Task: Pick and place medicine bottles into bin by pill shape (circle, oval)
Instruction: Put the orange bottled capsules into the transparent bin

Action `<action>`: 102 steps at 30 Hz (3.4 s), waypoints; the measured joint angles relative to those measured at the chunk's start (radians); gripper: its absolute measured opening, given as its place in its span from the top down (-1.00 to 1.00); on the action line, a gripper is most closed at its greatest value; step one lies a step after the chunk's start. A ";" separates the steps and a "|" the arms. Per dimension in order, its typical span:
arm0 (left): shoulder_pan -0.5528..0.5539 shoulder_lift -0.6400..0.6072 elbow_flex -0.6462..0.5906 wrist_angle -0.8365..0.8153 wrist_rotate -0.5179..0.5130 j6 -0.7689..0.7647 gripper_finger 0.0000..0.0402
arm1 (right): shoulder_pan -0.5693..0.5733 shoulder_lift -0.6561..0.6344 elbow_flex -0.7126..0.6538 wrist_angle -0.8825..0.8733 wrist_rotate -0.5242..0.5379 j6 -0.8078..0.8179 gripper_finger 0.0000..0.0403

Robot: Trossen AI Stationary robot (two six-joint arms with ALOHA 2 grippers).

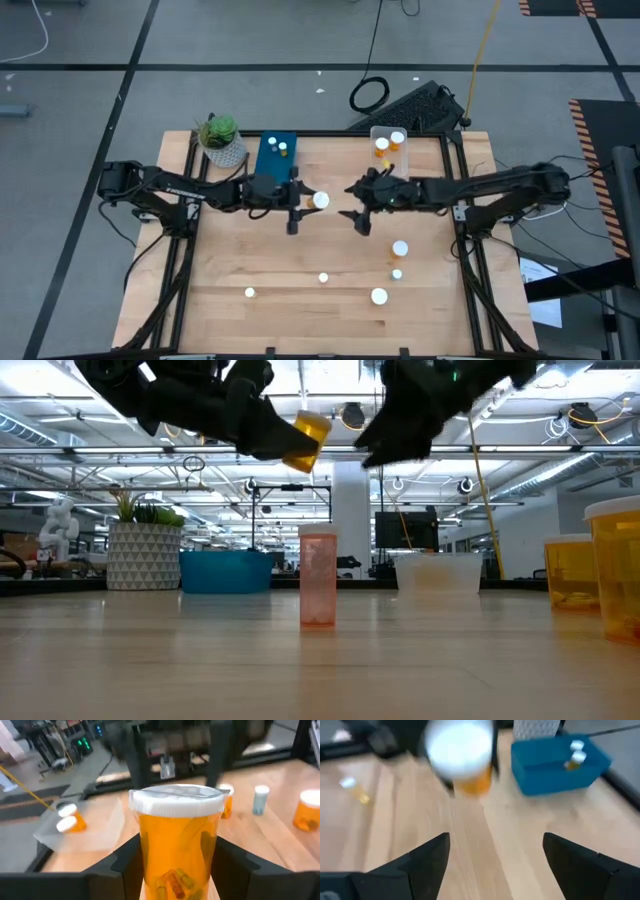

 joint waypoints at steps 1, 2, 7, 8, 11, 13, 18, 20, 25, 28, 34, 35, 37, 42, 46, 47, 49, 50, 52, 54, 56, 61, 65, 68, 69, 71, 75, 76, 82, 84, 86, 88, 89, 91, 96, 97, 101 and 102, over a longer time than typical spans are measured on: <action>0.000 0.001 0.000 -0.018 0.000 0.000 0.04 | 0.000 -0.010 0.041 -0.057 0.000 -0.002 -0.55; 0.001 0.003 0.000 -0.029 0.000 0.000 0.03 | 0.000 -0.014 0.085 -0.116 0.000 -0.010 -0.55; 0.001 0.003 0.000 -0.072 -0.008 0.000 0.02 | 0.000 0.042 0.282 -0.321 -0.004 -0.082 -0.54; 0.001 0.003 0.000 -0.078 -0.008 0.000 0.02 | 0.000 0.060 0.317 -0.340 -0.010 -0.098 -0.54; 0.001 0.003 0.000 -0.095 -0.014 0.000 0.02 | 0.000 0.132 0.405 -0.377 -0.035 -0.131 -0.54; 0.001 0.003 0.000 -0.100 -0.027 -0.001 0.02 | 0.000 0.187 0.450 -0.395 -0.055 -0.145 -0.54; 0.001 0.003 0.000 -0.105 -0.035 -0.005 0.02 | -0.008 0.289 0.532 -0.405 -0.054 -0.127 -0.53; 0.001 0.003 0.000 -0.105 -0.035 -0.005 0.02 | -0.014 0.320 0.547 -0.409 -0.054 -0.126 -0.53; 0.001 0.003 0.000 -0.111 -0.035 -0.005 0.02 | -0.030 0.347 0.552 -0.414 -0.056 -0.137 -0.64; 0.001 0.003 0.000 -0.112 -0.035 -0.004 0.02 | -0.036 0.351 0.554 -0.399 -0.057 -0.140 -0.71; 0.001 0.003 0.000 -0.091 -0.035 -0.001 0.01 | -0.042 0.367 0.554 -0.393 -0.109 -0.147 -0.70; 0.001 0.003 0.000 -0.092 -0.035 -0.001 0.02 | -0.042 0.374 0.554 -0.396 -0.109 -0.150 -0.70; 0.001 0.003 0.000 -0.093 -0.035 -0.001 0.01 | -0.042 0.385 0.551 -0.406 -0.109 -0.153 -0.69; 0.001 0.003 0.000 -0.096 -0.035 -0.001 0.02 | -0.042 0.391 0.552 -0.393 -0.109 -0.153 -0.62; 0.001 0.003 0.000 -0.101 -0.035 -0.001 0.02 | -0.042 0.391 0.552 -0.393 -0.109 -0.152 -0.52; 0.001 0.003 0.000 -0.101 -0.035 -0.001 0.02 | -0.042 0.391 0.552 -0.393 -0.109 -0.152 -0.49; 0.001 0.003 0.000 -0.101 -0.035 -0.001 0.01 | -0.042 0.390 0.552 -0.396 -0.109 -0.151 -0.43; 0.001 0.003 0.000 -0.101 -0.035 -0.001 0.01 | -0.042 0.389 0.552 -0.396 -0.109 -0.151 -0.41; 0.001 0.003 0.000 -0.101 -0.035 -0.001 0.02 | -0.042 0.388 0.552 -0.396 -0.109 -0.152 -0.36; 0.001 0.003 0.000 -0.101 -0.035 -0.001 0.01 | -0.042 0.388 0.552 -0.396 -0.110 -0.152 -0.31; 0.001 0.003 0.000 -0.101 -0.035 -0.001 0.01 | -0.042 0.388 0.552 -0.396 -0.110 -0.153 -0.26; 0.001 0.003 0.000 -0.100 -0.036 -0.013 0.01 | -0.044 0.388 0.552 -0.396 -0.111 -0.160 -0.15; 0.001 0.003 0.000 -0.099 -0.036 -0.027 -0.06 | -0.044 0.386 0.552 -0.399 -0.111 -0.172 -0.07; -0.003 0.003 0.000 -0.099 -0.037 -0.047 -0.22 | -0.045 0.381 0.552 -0.403 -0.110 -0.175 -0.06; -0.003 0.003 0.000 -0.096 -0.041 -0.049 -0.29 | -0.045 0.379 0.552 -0.404 -0.110 -0.175 -0.06; -0.005 0.003 0.000 -0.094 -0.045 -0.055 -0.42 | -0.046 0.373 0.552 -0.417 -0.110 -0.176 -0.06; -0.005 0.003 0.000 -0.094 -0.059 -0.054 -0.64 | -0.050 0.361 0.552 -0.450 -0.110 -0.176 -0.06; -0.005 0.002 0.000 -0.098 -0.060 -0.054 -0.68 | -0.051 0.357 0.552 -0.458 -0.110 -0.176 -0.06; -0.004 -0.007 0.002 -0.157 -0.092 -0.054 -0.80 | -0.072 0.304 0.552 -0.559 -0.110 -0.176 -0.06; -0.004 -0.007 0.002 -0.166 -0.094 -0.066 -0.79 | -0.085 0.282 0.552 -0.589 -0.109 -0.176 -0.06; -0.003 -0.007 0.002 -0.169 -0.093 -0.076 -0.76 | -0.102 0.256 0.552 -0.635 -0.109 -0.177 -0.06; -0.003 -0.007 0.002 -0.178 -0.085 -0.083 -0.73 | -0.129 0.232 0.552 -0.686 -0.109 -0.190 -0.06; -0.003 -0.007 0.002 -0.177 -0.080 -0.085 -0.72 | -0.148 0.220 0.552 -0.716 -0.109 -0.202 -0.06; -0.007 -0.007 0.002 -0.170 -0.072 -0.093 -0.69 | -0.195 0.208 0.552 -0.791 -0.108 -0.223 -0.06; -0.015 -0.007 0.002 -0.168 -0.066 -0.100 -0.62 | -0.352 0.200 0.552 -0.921 -0.107 -0.297 -0.06; -0.017 -0.007 0.002 -0.168 -0.066 -0.100 -0.61 | -0.385 0.201 0.552 -0.939 -0.107 -0.320 -0.06; -0.024 -0.007 0.002 -0.161 -0.066 -0.103 -0.57 | -0.516 0.201 0.551 -0.968 -0.109 -0.395 -0.06; -0.025 -0.007 0.002 -0.157 -0.066 -0.103 -0.57 | -0.548 0.201 0.551 -0.972 -0.111 -0.404 -0.06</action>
